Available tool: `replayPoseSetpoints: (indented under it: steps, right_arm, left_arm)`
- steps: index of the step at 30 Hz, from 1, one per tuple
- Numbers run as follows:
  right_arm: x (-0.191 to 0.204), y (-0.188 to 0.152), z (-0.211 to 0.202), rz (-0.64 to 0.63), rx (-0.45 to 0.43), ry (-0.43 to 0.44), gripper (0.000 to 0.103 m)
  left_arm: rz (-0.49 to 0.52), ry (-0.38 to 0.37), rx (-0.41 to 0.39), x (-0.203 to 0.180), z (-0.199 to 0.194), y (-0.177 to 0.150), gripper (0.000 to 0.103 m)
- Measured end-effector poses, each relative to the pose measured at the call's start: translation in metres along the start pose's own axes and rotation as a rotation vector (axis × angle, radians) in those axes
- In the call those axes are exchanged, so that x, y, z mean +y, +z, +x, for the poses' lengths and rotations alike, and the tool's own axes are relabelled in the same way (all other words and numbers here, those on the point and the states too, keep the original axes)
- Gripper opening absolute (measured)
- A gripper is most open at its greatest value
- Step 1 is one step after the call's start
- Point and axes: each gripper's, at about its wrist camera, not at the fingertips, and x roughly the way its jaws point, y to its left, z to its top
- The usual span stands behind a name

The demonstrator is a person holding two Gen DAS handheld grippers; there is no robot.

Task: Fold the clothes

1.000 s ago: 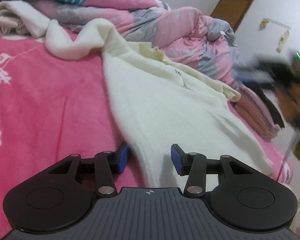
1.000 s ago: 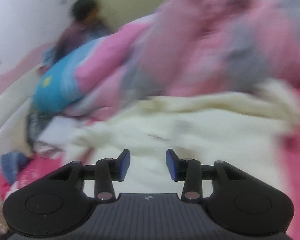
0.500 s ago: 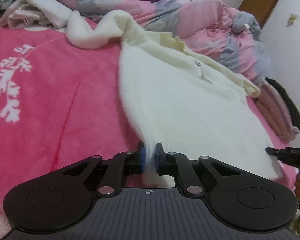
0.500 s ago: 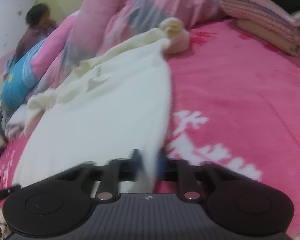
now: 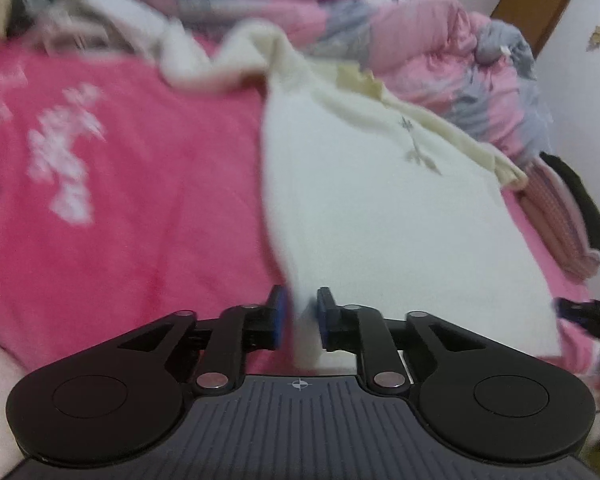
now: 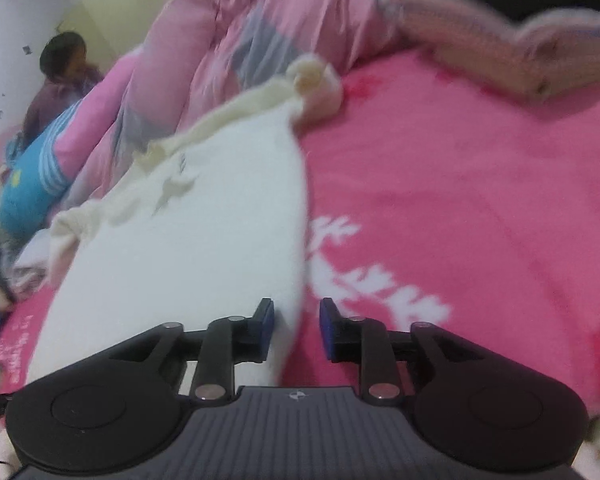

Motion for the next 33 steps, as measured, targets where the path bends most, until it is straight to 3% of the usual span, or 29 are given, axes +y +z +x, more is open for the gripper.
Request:
replayPoseSetpoints:
  steps: [2,7,10,12,15,16,18,21,26,33]
  right_arm:
    - [0.020,-0.007,-0.020,-0.115,-0.090,-0.046,0.028]
    - [0.099,-0.052,-0.048,-0.583,-0.171,0.135,0.034]
    - [0.149,-0.097,-0.041,-0.895,-0.155,0.218,0.033]
    - [0.170,-0.118,-0.032,-1.003,-0.124,0.256,0.032]
    - [0.189,-0.142,-0.018,-1.144,-0.124,0.236,0.031]
    - [0.191,-0.145,-0.013,-1.166,-0.118,0.227,0.030]
    - [0.194,-0.147,-0.005,-1.184,-0.106,0.212,0.015]
    - [0.196,-0.139,-0.003,-1.145,-0.094,0.211,0.004]
    - [0.185,-0.107,-0.008,-0.984,-0.103,0.232,0.002]
    - [0.180,-0.097,-0.001,-0.922,-0.075,0.263,0.002]
  left_arm:
    - [0.104,0.026,-0.061,-0.008,-0.014,-0.002,0.030]
    - [0.411,-0.021,-0.071,-0.050,-0.020,-0.019,0.040]
    - [0.591,-0.023,-0.032,-0.077,-0.009,-0.037,0.045]
    - [0.687,-0.012,-0.031,-0.089,-0.004,-0.048,0.046]
    - [0.798,0.006,-0.039,-0.099,0.001,-0.063,0.046]
    - [0.826,0.012,-0.043,-0.100,0.004,-0.067,0.046]
    - [0.854,0.022,-0.053,-0.101,0.006,-0.070,0.046]
    - [0.824,-0.004,-0.064,-0.099,0.005,-0.065,0.034]
    - [0.747,-0.043,-0.081,-0.097,0.003,-0.052,0.024]
    - [0.726,-0.033,-0.066,-0.095,0.013,-0.045,0.019]
